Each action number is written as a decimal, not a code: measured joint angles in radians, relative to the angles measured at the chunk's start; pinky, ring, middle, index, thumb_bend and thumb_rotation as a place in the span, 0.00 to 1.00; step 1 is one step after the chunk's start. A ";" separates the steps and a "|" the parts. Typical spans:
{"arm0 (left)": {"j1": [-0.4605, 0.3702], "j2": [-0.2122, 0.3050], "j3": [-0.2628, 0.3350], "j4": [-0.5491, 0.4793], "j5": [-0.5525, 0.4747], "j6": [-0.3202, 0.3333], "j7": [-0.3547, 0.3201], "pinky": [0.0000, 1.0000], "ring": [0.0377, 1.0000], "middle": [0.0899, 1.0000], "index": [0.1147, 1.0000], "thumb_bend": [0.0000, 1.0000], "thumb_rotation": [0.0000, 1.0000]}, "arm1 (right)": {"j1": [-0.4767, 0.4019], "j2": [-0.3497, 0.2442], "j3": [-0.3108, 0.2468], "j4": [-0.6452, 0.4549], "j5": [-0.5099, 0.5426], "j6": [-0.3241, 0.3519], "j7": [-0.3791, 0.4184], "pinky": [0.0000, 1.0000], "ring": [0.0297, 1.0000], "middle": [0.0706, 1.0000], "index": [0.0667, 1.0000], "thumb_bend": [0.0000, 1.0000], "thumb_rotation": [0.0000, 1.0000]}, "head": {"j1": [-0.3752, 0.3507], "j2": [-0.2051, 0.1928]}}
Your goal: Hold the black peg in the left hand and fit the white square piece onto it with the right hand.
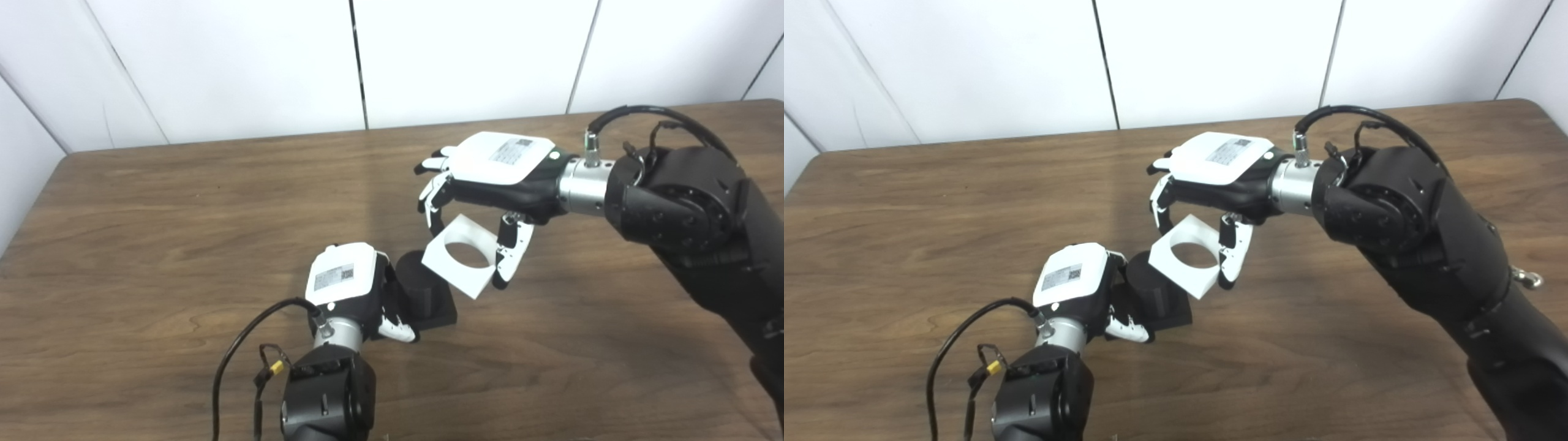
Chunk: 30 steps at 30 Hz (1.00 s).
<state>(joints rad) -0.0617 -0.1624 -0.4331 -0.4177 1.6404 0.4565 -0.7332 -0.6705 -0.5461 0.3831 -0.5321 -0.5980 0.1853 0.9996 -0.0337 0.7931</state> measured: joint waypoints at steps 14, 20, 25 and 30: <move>-0.005 0.000 -0.005 0.015 0.001 0.000 0.029 1.00 0.88 0.75 0.42 0.52 0.06 | -0.004 0.053 0.016 0.005 -0.014 -0.010 0.007 1.00 0.96 0.78 0.44 0.53 0.14 | 0.003 0.014; -0.007 0.001 -0.009 0.015 0.009 0.000 0.028 1.00 0.87 0.74 0.42 0.52 0.06 | 0.018 0.065 0.032 0.013 -0.037 -0.010 0.007 1.00 0.97 0.79 0.44 0.53 0.14 | 0.014 0.026; -0.008 0.002 -0.012 0.015 0.015 0.000 0.026 1.00 0.88 0.75 0.42 0.52 0.06 | 0.032 0.077 0.034 0.017 -0.050 -0.013 0.007 1.00 0.96 0.79 0.44 0.53 0.14 | 0.017 0.026; -0.008 0.002 -0.015 0.015 0.018 0.000 0.026 1.00 0.87 0.74 0.42 0.52 0.06 | 0.033 0.083 0.038 0.017 -0.058 -0.014 0.007 1.00 0.96 0.79 0.44 0.53 0.14 | 0.012 0.031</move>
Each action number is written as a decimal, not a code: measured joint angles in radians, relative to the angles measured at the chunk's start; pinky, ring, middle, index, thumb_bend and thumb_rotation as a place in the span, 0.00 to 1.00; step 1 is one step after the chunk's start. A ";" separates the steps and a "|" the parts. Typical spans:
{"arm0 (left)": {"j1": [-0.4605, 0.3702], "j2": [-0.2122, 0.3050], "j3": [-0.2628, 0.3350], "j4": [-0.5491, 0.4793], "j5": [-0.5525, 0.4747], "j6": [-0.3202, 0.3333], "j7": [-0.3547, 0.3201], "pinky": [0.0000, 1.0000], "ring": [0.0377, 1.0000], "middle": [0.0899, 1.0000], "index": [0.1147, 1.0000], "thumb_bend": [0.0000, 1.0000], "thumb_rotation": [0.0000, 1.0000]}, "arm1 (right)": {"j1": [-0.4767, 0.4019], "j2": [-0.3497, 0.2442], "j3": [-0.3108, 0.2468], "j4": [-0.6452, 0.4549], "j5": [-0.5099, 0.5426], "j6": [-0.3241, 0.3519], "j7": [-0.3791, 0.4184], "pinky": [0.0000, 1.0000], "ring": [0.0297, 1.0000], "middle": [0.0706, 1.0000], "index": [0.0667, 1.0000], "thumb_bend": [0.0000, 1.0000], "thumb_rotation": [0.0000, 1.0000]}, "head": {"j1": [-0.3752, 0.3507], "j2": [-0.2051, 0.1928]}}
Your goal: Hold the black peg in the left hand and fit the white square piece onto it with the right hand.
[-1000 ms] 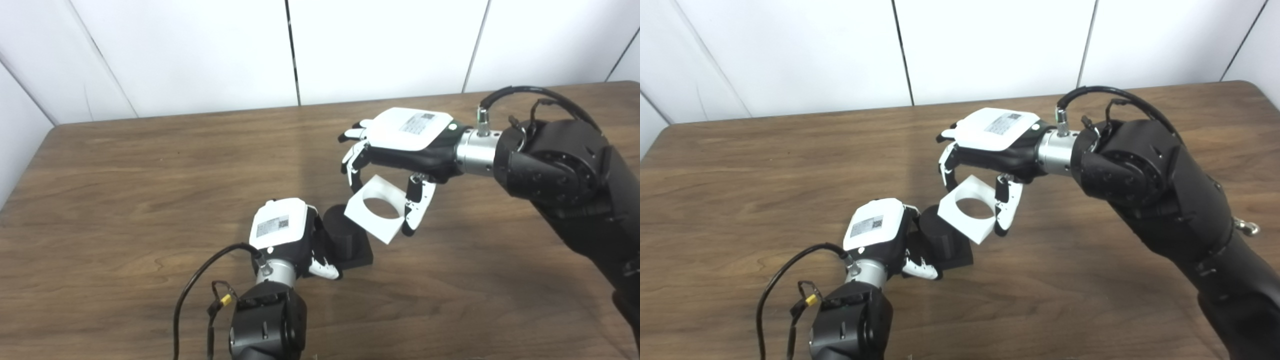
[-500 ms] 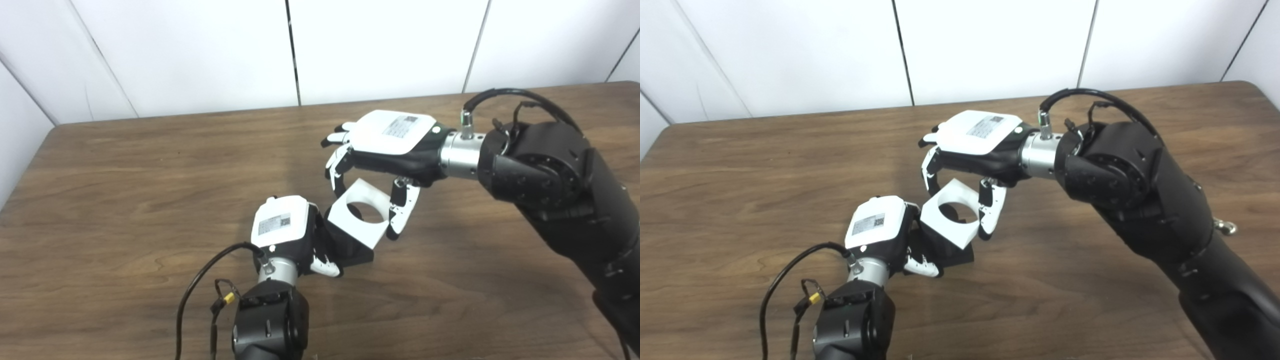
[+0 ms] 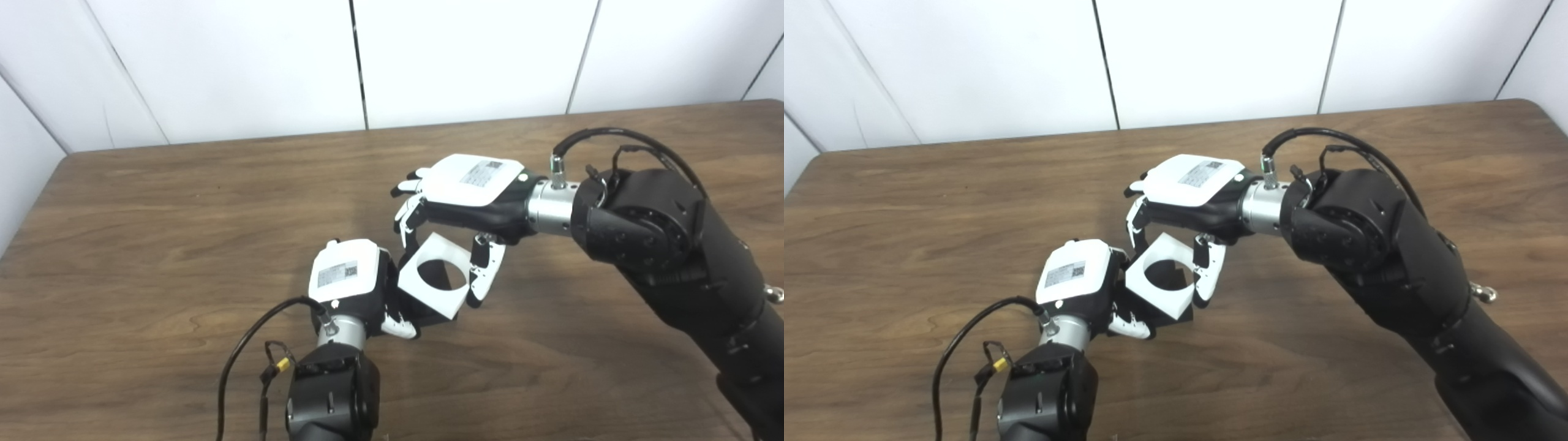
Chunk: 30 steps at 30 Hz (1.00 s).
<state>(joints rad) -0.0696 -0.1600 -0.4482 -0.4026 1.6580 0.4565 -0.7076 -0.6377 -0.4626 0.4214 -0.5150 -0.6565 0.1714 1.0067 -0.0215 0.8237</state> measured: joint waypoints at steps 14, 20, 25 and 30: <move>-0.002 0.001 -0.007 0.000 0.007 0.001 -0.004 1.00 0.87 0.75 0.42 0.52 0.06 | 0.005 0.016 0.009 0.032 -0.013 -0.059 -0.052 1.00 0.97 0.80 0.44 0.53 0.14 | -0.002 0.012; -0.004 0.003 -0.016 0.000 0.019 0.002 -0.008 1.00 0.87 0.76 0.42 0.52 0.07 | 0.005 0.023 0.012 0.039 -0.023 -0.070 -0.062 1.00 0.97 0.79 0.44 0.53 0.14 | 0.000 0.014; -0.005 0.004 -0.019 0.000 0.022 0.002 -0.009 1.00 0.87 0.75 0.42 0.52 0.06 | 0.005 0.031 0.014 0.045 -0.034 -0.070 -0.063 1.00 0.97 0.79 0.45 0.53 0.14 | 0.000 0.014; -0.005 0.004 -0.019 0.000 0.023 0.006 -0.009 1.00 0.87 0.74 0.42 0.52 0.06 | 0.000 0.036 0.013 0.068 -0.034 -0.075 -0.071 1.00 0.97 0.78 0.45 0.53 0.14 | 0.003 0.015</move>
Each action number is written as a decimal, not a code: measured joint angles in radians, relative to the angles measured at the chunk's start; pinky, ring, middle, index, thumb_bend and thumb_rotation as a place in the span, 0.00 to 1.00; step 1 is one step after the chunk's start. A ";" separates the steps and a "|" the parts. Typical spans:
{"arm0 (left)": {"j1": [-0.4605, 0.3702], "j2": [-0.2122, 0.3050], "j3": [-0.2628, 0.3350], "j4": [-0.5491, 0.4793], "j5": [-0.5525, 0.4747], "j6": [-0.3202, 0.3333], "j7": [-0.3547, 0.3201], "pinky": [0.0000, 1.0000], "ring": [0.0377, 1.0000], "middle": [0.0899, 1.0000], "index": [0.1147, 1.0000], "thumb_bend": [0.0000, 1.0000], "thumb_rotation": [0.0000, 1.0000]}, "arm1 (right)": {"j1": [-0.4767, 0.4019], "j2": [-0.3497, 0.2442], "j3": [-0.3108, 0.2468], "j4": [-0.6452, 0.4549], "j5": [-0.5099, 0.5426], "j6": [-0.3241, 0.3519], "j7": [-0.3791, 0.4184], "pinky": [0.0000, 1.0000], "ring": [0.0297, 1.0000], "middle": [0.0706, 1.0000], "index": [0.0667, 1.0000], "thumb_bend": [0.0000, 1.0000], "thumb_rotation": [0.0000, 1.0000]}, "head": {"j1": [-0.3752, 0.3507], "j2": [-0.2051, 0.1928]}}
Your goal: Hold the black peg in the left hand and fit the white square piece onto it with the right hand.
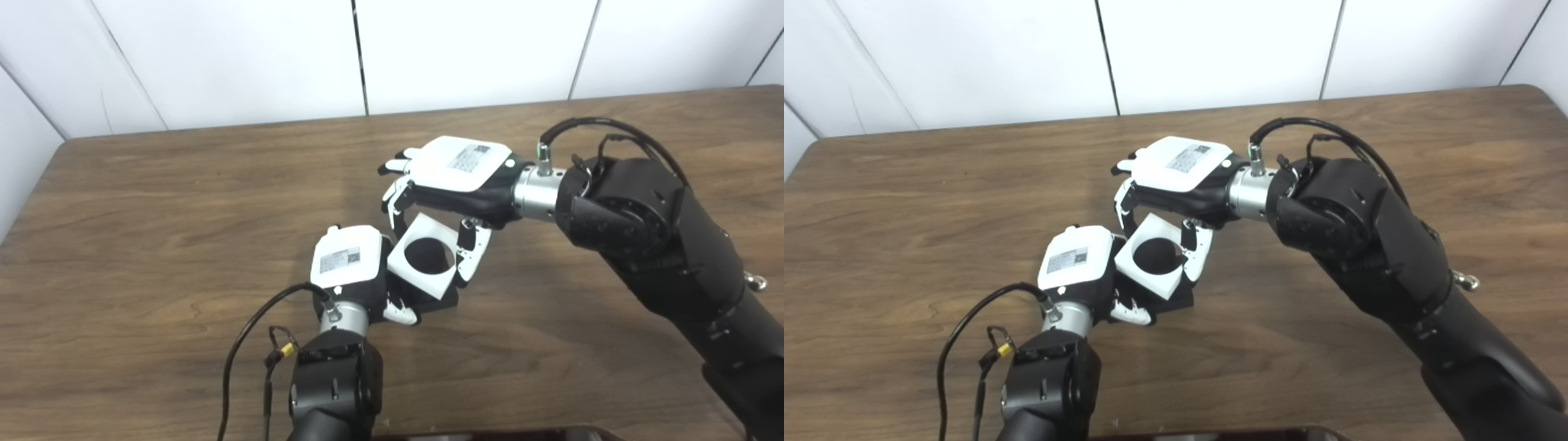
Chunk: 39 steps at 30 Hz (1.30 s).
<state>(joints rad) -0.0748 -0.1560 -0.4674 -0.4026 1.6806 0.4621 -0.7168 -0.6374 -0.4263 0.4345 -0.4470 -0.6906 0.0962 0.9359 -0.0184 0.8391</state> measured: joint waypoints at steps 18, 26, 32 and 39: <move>-0.001 0.001 -0.004 0.000 -0.006 0.012 0.002 1.00 0.88 0.75 0.42 0.52 0.06 | -0.003 -0.002 -0.015 0.113 0.060 -0.134 -0.094 0.95 0.94 0.76 0.45 0.53 0.14 | 0.008 0.003; -0.001 0.001 -0.004 0.001 -0.005 0.012 0.001 1.00 0.88 0.74 0.42 0.52 0.06 | -0.003 -0.002 -0.013 0.125 0.064 -0.152 -0.108 0.96 0.94 0.76 0.44 0.53 0.13 | 0.005 0.005; -0.001 0.001 -0.004 0.002 -0.007 0.012 0.003 1.00 0.88 0.74 0.41 0.52 0.06 | -0.003 -0.002 -0.006 0.116 0.054 -0.144 -0.104 0.97 0.94 0.76 0.45 0.53 0.14 | 0.011 0.006; -0.002 0.001 -0.004 0.003 -0.007 0.012 0.006 1.00 0.89 0.76 0.42 0.52 0.06 | -0.003 -0.001 0.001 0.106 0.048 -0.118 -0.095 0.98 0.95 0.77 0.45 0.53 0.14 | 0.009 0.011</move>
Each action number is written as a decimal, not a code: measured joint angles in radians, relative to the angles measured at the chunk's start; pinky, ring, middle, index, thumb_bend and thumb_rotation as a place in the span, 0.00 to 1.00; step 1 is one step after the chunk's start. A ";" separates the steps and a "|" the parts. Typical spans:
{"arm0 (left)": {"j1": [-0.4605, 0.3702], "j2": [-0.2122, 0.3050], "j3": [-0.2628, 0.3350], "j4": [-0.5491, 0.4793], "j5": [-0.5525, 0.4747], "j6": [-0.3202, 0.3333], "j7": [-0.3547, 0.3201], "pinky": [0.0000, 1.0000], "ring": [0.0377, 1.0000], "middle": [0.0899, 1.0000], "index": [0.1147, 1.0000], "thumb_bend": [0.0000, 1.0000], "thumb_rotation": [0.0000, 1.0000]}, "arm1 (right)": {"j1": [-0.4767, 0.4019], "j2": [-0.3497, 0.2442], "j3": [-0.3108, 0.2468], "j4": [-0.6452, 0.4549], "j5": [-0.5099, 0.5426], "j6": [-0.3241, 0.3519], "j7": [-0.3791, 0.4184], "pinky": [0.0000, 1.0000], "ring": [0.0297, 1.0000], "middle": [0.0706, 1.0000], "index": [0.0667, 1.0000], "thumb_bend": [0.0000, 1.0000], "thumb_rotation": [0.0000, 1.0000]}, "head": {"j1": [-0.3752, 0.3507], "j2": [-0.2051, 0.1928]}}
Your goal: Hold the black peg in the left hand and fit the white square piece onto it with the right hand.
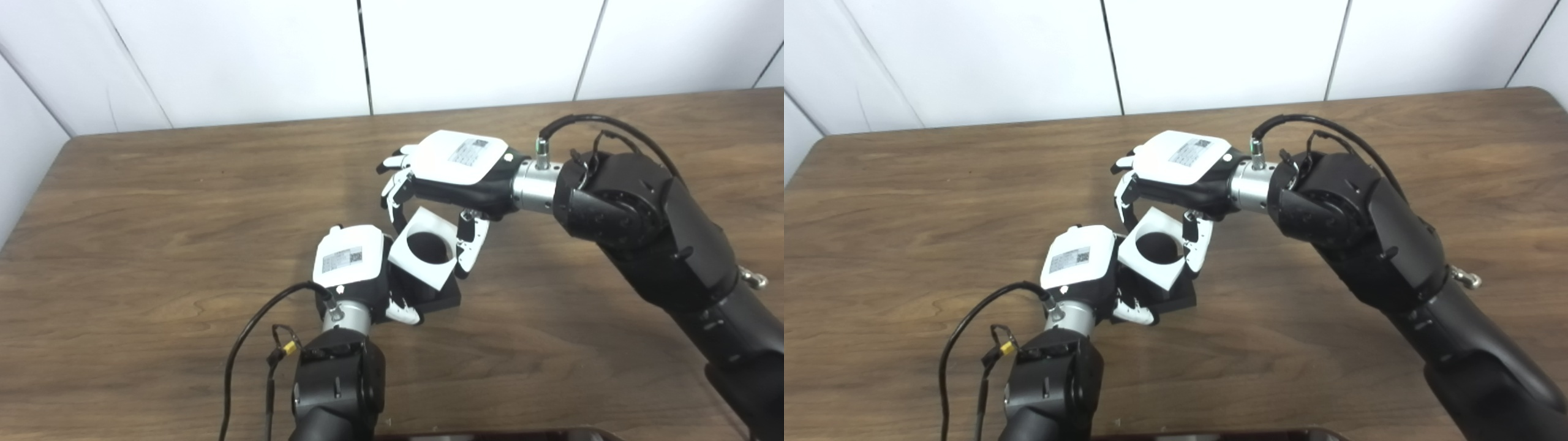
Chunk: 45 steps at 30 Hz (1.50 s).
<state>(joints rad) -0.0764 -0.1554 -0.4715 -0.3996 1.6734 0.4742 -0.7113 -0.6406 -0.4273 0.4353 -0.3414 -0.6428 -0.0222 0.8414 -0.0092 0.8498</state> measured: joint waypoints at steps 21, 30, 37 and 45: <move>-0.023 -0.005 0.000 -0.004 0.019 0.000 -0.102 0.88 0.93 0.91 0.73 0.79 0.13 | -0.002 -0.019 0.026 -0.012 0.005 0.001 0.041 0.98 0.94 0.76 0.45 0.53 0.14 | 0.067 0.046; -0.022 -0.006 0.032 -0.013 -0.085 0.000 -0.083 0.99 0.88 0.79 0.42 0.53 0.06 | -0.019 -0.035 0.052 -0.010 0.030 -0.056 0.048 0.98 0.94 0.76 0.45 0.53 0.14 | 0.077 0.041; -0.023 -0.006 0.028 -0.012 -0.104 0.000 -0.077 0.97 0.85 0.75 0.42 0.52 0.07 | -0.030 -0.037 0.054 -0.007 0.036 -0.070 0.064 0.96 0.94 0.76 0.45 0.53 0.14 | 0.063 0.034; -0.021 -0.007 0.042 -0.012 -0.104 -0.001 -0.083 1.00 0.89 0.81 0.65 0.94 0.22 | -0.033 -0.036 0.055 -0.005 0.019 -0.068 0.084 0.95 0.95 0.77 0.62 0.95 0.19 | 0.052 0.025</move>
<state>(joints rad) -0.0970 -0.1625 -0.4292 -0.4115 1.5690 0.4730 -0.7946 -0.6739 -0.4636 0.4907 -0.3464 -0.6234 -0.0903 0.9251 0.0430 0.8744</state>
